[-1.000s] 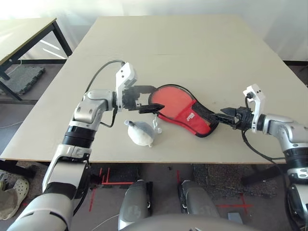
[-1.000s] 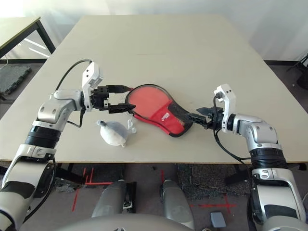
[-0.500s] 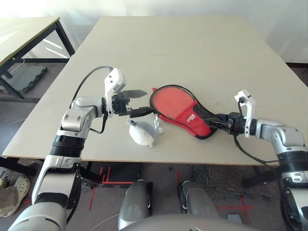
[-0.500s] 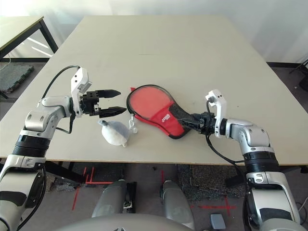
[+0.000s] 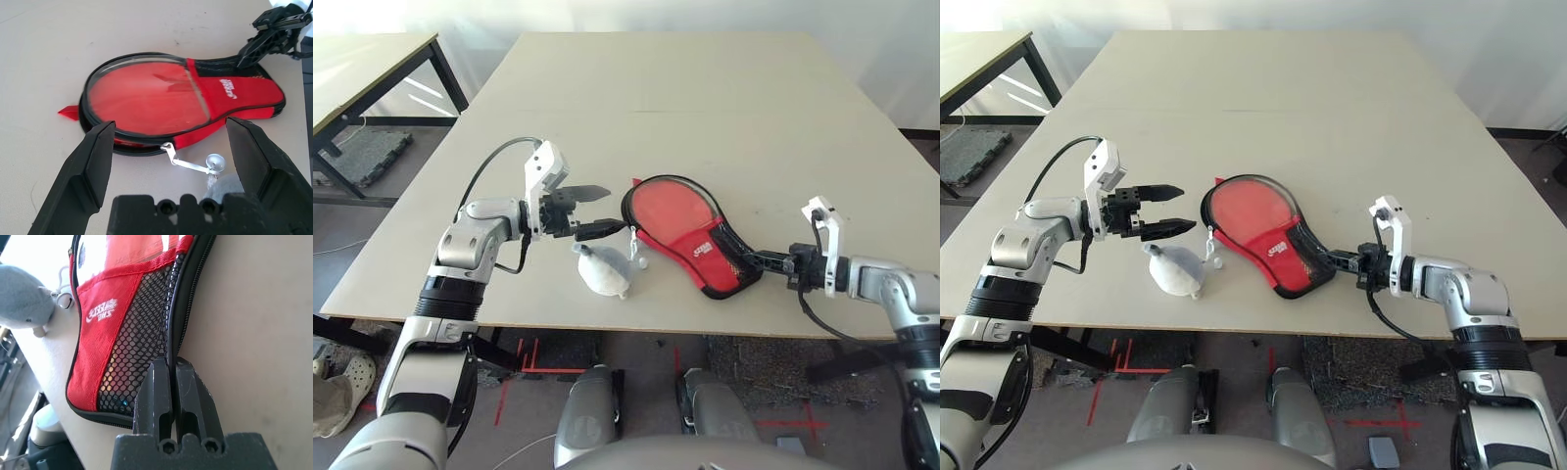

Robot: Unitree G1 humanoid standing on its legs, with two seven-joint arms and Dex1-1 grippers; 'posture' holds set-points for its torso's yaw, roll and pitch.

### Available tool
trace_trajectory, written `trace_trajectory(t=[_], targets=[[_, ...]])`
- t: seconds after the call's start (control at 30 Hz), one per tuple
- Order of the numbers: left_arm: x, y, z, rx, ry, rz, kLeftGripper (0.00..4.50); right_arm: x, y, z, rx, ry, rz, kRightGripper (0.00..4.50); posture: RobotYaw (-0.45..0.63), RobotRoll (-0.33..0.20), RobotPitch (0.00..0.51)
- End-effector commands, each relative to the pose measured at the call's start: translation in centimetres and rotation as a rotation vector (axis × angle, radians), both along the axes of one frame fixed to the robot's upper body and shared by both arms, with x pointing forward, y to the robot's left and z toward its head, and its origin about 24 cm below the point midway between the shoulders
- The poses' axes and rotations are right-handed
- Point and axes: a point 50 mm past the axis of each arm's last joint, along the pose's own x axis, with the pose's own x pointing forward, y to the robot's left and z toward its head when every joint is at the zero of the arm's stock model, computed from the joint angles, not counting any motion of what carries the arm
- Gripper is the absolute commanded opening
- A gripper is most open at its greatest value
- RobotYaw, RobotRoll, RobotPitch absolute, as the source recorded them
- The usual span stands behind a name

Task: Store the ping-pong paddle in its case and zip it.

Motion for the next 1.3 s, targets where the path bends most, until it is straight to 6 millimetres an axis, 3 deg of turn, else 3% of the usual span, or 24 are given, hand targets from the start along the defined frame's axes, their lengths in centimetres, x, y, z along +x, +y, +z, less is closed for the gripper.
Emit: trace_trajectory(t=[0.03, 0.33, 0.57, 0.87, 0.97, 1.13, 1.23, 1.3], targets=[[-0.1, 0.4, -0.4, 0.020, 0.013, 0.002, 4.50, -1.0, -0.5, 0.4, 0.001, 0.018, -0.003, 0.02, 0.06, 0.000, 0.071], [0.2, 0.4, -0.7, 0.031, 0.006, 0.005, 4.50, -3.3, -1.5, 1.0, 0.030, 0.034, -0.066, 0.02, 0.05, 0.000, 0.074], [0.2, 0.3, -0.4, 0.034, -0.013, -0.014, 4.50, -5.8, -0.8, 1.0, 0.050, 0.080, -0.039, 0.02, 0.04, 0.000, 0.073], [0.5, 0.4, -0.4, 0.054, -0.016, -0.023, 4.50, -7.2, -1.2, 1.1, 0.002, 0.099, -0.036, 0.02, 0.03, 0.000, 0.070], [0.4, 0.4, -0.5, 0.060, -0.017, -0.023, 4.50, -7.0, -2.0, 1.8, -0.087, 0.043, -0.007, 0.79, 0.03, 0.000, 0.064], [0.3, 0.8, 0.0, 0.067, -0.022, -0.017, 4.50, -5.4, -4.5, 4.0, -0.243, -0.085, -0.031, 2.62, 0.03, 0.000, 0.060], [0.2, 0.9, 0.3, 0.068, -0.025, -0.010, 4.50, -3.9, -4.5, 5.3, -0.271, -0.177, -0.011, 3.88, 0.04, 0.000, 0.058], [0.2, 0.9, 0.5, 0.068, -0.027, -0.005, 4.50, -2.9, -3.9, 5.9, -0.282, -0.242, 0.014, 4.46, 0.04, 0.000, 0.057]])
